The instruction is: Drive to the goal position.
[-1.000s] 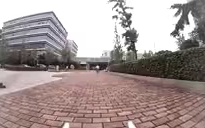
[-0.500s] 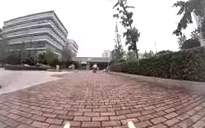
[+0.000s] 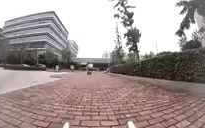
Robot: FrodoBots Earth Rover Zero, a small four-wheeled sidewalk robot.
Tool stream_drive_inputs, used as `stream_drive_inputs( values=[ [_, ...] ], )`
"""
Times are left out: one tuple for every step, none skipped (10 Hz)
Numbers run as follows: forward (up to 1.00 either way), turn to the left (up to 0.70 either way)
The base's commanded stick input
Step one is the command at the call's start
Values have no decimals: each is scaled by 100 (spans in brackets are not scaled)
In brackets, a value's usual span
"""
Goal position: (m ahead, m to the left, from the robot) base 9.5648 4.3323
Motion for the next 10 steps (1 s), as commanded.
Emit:
stream_drive_inputs(
  values=[
    [45, 0],
    [45, 0],
    [45, 0],
    [45, 0],
    [45, 0],
    [45, 0],
    [45, 0],
    [45, 0],
    [45, 0],
    [45, 0]
  ],
)
